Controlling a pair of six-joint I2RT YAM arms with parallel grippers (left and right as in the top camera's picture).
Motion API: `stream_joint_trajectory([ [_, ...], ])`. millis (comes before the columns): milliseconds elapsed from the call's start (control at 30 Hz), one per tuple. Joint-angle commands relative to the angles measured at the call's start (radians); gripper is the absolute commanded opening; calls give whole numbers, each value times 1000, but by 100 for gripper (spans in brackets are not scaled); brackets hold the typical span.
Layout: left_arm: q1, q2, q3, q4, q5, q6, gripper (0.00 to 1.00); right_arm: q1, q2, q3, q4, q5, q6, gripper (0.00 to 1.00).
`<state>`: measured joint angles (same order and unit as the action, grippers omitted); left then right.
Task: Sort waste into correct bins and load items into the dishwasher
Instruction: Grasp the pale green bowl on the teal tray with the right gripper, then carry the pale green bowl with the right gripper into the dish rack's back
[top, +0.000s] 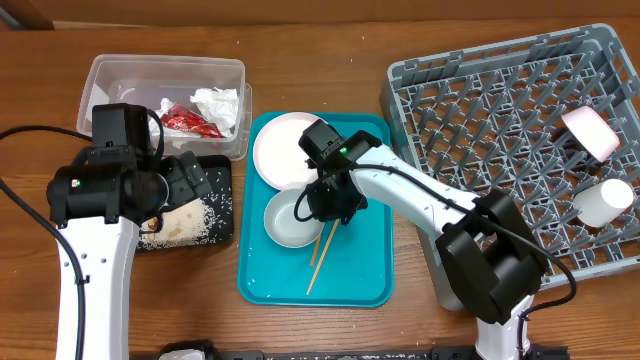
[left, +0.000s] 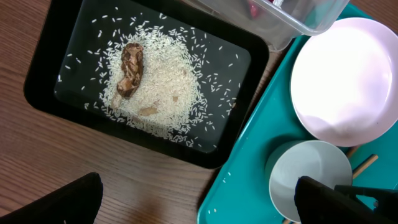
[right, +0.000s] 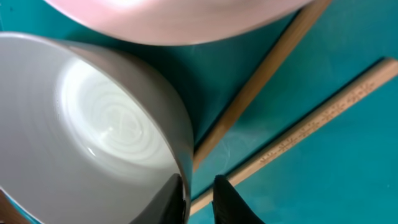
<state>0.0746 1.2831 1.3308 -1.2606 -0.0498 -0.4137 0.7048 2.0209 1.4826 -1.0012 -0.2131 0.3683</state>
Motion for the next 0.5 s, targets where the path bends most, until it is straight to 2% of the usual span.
stream_joint_trajectory([
  [0,5,5,4,3,-12,-10,100,1,2,3,2,-6,11,14],
  [167,5,5,4,3,-10,-10,100,1,2,3,2,-6,11,4],
  [467,5,5,4,3,-9,-10,100,-2,-20,10,4,-8,30,4],
])
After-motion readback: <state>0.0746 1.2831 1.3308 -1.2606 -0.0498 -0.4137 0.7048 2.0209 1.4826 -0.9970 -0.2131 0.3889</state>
